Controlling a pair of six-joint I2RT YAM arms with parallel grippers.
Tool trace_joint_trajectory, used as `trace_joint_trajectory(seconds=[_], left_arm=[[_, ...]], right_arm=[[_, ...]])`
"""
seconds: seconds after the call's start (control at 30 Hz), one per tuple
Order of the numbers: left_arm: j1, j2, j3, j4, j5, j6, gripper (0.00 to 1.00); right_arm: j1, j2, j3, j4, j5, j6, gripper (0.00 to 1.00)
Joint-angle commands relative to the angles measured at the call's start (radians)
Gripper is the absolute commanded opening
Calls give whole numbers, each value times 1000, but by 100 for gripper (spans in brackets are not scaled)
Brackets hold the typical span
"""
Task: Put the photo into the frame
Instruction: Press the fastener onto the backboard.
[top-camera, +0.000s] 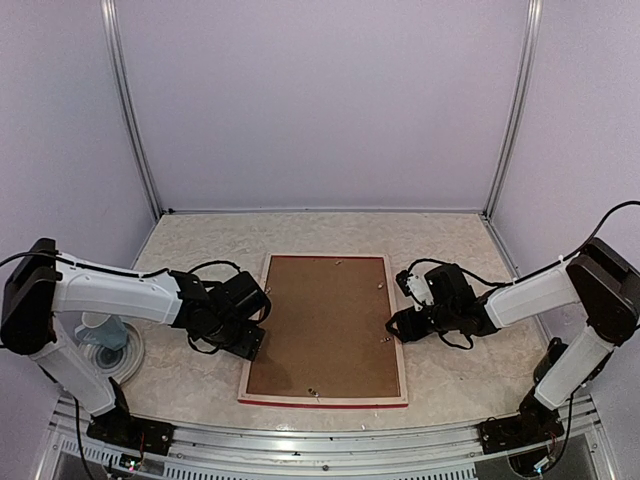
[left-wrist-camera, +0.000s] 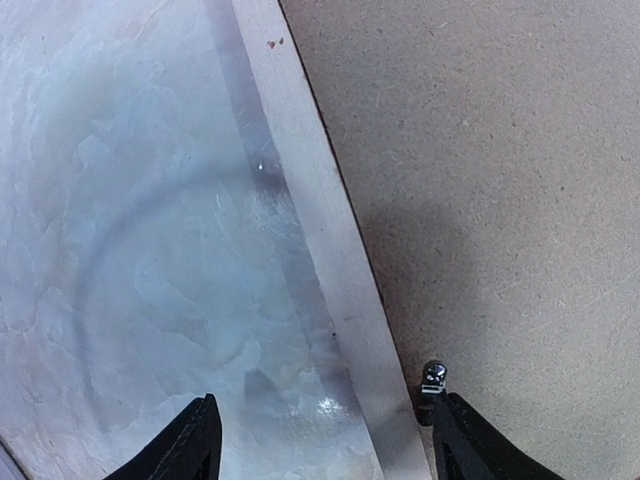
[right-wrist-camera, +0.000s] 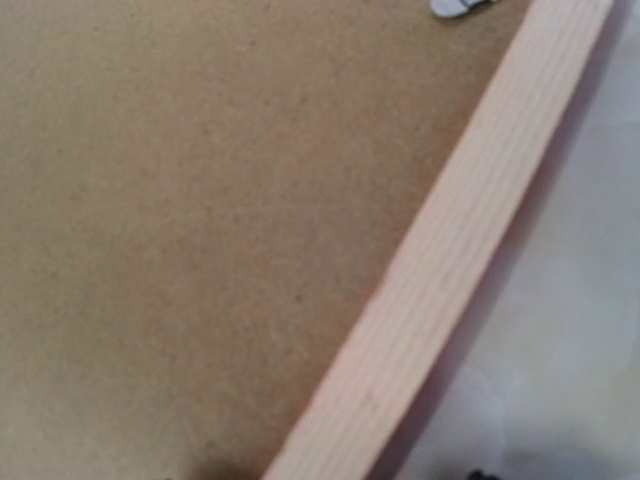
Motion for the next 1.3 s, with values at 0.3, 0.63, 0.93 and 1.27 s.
trace_joint_trajectory(seconds=[0.3, 0.63, 0.93, 1.27], left_arm=[[15, 21, -11, 32, 27, 39, 69], [10, 66, -4, 18, 4, 36, 64], [8, 54, 0, 19, 26, 45, 64], [0, 40, -1, -6, 59, 49, 64]], right_arm=[[6, 27, 2, -25, 9, 7, 63], [6, 29, 3, -25, 11, 6, 63], [6, 35, 5, -27, 13, 6, 63], [6, 42, 8, -29, 17, 8, 63]])
